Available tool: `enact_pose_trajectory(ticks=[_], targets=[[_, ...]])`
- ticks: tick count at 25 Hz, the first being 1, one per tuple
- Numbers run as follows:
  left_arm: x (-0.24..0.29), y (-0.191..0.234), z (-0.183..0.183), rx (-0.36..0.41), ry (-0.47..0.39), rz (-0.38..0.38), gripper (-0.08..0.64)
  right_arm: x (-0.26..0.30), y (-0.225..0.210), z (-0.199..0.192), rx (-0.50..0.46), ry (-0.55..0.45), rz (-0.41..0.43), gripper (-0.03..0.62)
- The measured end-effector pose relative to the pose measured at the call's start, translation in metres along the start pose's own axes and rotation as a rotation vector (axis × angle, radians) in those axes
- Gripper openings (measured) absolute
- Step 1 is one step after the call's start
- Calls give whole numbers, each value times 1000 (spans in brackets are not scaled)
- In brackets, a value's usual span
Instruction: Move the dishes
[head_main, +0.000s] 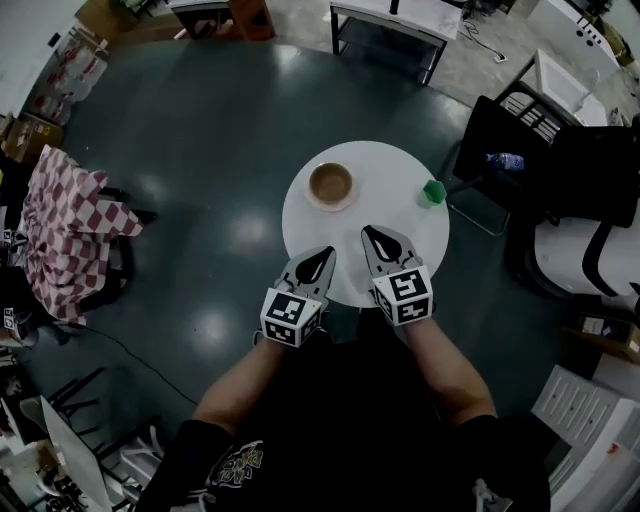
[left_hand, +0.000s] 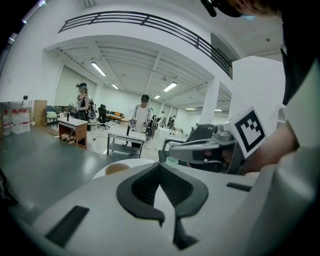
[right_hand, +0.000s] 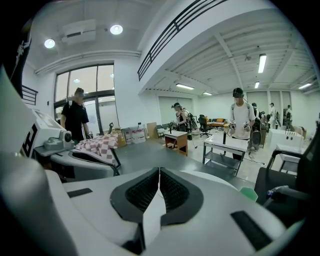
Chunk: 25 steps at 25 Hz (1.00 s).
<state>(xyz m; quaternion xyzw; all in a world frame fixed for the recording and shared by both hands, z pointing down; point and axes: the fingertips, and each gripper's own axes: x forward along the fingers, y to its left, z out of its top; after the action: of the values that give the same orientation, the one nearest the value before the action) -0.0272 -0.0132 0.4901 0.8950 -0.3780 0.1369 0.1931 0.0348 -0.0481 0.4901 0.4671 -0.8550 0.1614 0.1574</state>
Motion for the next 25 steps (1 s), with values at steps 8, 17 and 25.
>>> enact_pose_trajectory(ticks=[8, 17, 25], targets=[[24, 6, -14, 2, 34, 12, 5, 41, -31, -22, 66, 57, 21, 26], [44, 21, -23, -5, 49, 54, 5, 89, -51, -48, 126, 140, 56, 78], [58, 32, -29, 10, 74, 77, 5, 134, -77, -70, 308, 221, 35, 86]])
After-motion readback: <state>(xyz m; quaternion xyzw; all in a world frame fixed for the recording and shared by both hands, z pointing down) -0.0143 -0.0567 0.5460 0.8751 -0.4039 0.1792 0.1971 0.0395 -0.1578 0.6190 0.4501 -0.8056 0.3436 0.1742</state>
